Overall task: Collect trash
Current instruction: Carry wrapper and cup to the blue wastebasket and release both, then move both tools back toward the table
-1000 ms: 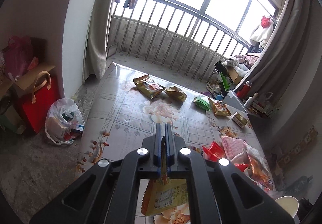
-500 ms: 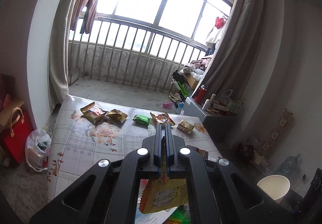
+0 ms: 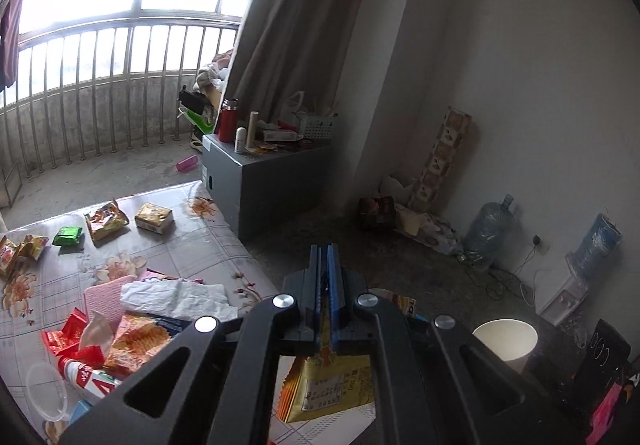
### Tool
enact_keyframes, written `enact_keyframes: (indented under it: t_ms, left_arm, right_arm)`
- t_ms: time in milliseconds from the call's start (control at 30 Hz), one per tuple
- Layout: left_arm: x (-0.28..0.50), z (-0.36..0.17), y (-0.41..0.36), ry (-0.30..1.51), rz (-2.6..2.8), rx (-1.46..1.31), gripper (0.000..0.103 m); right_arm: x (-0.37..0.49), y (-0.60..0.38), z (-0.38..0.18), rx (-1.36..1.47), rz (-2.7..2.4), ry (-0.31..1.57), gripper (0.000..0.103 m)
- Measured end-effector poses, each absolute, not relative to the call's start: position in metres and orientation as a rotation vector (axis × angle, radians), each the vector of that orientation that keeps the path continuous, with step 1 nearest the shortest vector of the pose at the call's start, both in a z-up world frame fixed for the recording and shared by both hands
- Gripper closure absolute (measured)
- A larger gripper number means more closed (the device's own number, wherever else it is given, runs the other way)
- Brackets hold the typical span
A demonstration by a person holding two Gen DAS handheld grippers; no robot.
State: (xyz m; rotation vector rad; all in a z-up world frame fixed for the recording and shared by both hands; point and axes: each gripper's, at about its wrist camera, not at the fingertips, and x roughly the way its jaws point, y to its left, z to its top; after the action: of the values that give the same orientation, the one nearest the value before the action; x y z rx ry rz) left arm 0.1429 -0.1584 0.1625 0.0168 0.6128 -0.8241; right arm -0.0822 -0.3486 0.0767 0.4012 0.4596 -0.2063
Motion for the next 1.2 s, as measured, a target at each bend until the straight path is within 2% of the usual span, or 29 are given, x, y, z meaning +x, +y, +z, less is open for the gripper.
enact_keyframes:
  t_ms: [200,400,700,767,800,833,900,1000,1100,1200]
  left_arm:
    - [0.139,0.120,-0.292,0.755,-0.927,0.148,0.100]
    - [0.135,0.039,-0.422,0.931,-0.982,0.281,0.100]
    - [0.134,-0.067,-0.537,1.067,-0.997,0.363,0.098]
    - [0.135,-0.085,-0.556,1.078,-0.986,0.424,0.089]
    - [0.135,-0.092,-0.562,1.086,-0.972,0.451,0.074]
    - [0.137,-0.097,-0.564,1.090,-0.956,0.460,0.063]
    - [0.139,-0.100,-0.560,1.091,-0.933,0.431,0.059]
    - [0.142,-0.093,-0.548,1.084,-0.920,0.397,0.046]
    - [0.141,-0.073,-0.536,1.037,-0.926,0.400,0.039]
    - [0.139,-0.043,-0.516,0.989,-0.965,0.367,0.027]
  right_arm:
    - [-0.100,-0.417,0.039,0.541,-0.354,0.490,0.039]
    - [-0.109,-0.496,-0.029,0.722,-0.482,0.560,0.039]
    - [-0.079,-0.591,-0.130,0.991,-0.567,0.653,0.035]
    - [-0.073,-0.603,-0.147,1.013,-0.597,0.680,0.026]
    - [-0.072,-0.607,-0.156,1.024,-0.616,0.700,0.024]
    - [-0.071,-0.611,-0.164,1.035,-0.634,0.719,0.023]
    - [-0.071,-0.615,-0.175,1.062,-0.653,0.743,0.023]
    - [-0.079,-0.610,-0.173,1.083,-0.655,0.726,0.023]
    - [-0.084,-0.596,-0.159,1.049,-0.649,0.704,0.023]
    - [-0.086,-0.583,-0.141,0.982,-0.657,0.684,0.021]
